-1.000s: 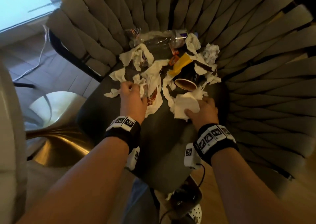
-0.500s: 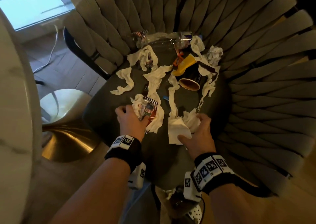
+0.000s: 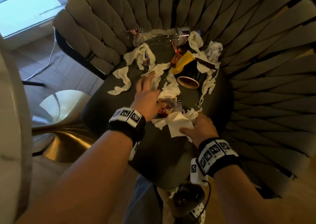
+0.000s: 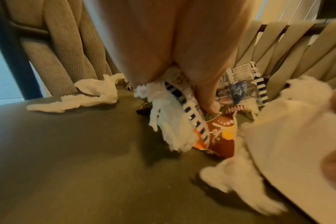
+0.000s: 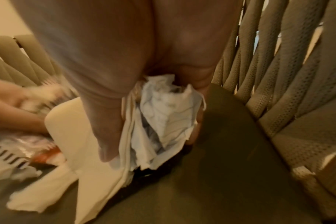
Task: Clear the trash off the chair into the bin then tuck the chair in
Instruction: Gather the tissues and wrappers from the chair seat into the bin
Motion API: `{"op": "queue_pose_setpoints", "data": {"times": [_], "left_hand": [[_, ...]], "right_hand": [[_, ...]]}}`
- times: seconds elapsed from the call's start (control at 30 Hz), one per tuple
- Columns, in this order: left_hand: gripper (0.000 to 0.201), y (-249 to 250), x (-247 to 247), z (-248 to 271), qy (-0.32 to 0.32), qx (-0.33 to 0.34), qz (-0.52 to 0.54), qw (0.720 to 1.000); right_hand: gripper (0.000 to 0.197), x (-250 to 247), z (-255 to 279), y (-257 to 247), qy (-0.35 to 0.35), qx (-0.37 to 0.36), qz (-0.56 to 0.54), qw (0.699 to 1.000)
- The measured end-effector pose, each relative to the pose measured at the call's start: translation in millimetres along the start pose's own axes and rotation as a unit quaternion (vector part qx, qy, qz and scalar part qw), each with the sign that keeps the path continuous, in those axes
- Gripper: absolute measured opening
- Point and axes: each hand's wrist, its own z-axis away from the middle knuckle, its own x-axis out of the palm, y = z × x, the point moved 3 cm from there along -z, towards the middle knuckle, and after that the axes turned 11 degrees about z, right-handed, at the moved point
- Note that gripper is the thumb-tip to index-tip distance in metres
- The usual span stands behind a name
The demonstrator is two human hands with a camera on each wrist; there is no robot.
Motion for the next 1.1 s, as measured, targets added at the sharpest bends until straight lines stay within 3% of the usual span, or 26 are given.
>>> {"op": "queue_pose_setpoints", "data": {"times": [0.1, 0.17, 0.27, 0.43, 0.53, 0.67, 0.8, 0.9, 1.0, 1.1], "left_hand": [[0.053, -7, 4, -19, -0.046, -0.036, -0.004, 0.998], [0.057, -8, 7, -19, -0.033, -0.047, 0.012, 0.998], [0.046, -12, 10, -2, 0.004, -0.081, 0.067, 0.994], [0.059, -23, 12, 44, 0.006, -0.143, 0.229, 0.963], [0.025, -17, 16, 76, 0.007, -0.13, 0.231, 0.964], [0.029, -3, 26, 111, 0.029, -0.1, 0.259, 0.96], [0.047, 1, 35, 125, 0.048, -0.054, 0.238, 0.969], [0.043, 2, 34, 112, 0.057, -0.033, 0.144, 0.987], [0.038, 3, 29, 79, 0.029, -0.029, 0.019, 0.999], [0.042, -9, 30, 41, -0.028, -0.047, -0.022, 0.998]], "right_hand": [[0.07, 2, 4, 2, 0.008, -0.016, 0.015, 1.0], [0.072, 2, 7, 3, 0.013, -0.009, 0.01, 1.0], [0.074, 0, 12, 4, 0.023, 0.0, -0.045, 0.999], [0.047, -7, 28, 10, 0.049, -0.04, -0.116, 0.991], [0.044, -11, 46, 9, 0.085, -0.051, -0.159, 0.982], [0.041, -5, 70, 18, 0.107, -0.069, -0.177, 0.976], [0.044, 5, 85, 39, 0.134, -0.08, -0.183, 0.971], [0.045, 11, 89, 47, 0.129, -0.089, -0.173, 0.973], [0.05, 15, 83, 43, 0.09, -0.114, -0.143, 0.979], [0.07, 23, 72, 34, 0.027, -0.101, -0.153, 0.983]]}}
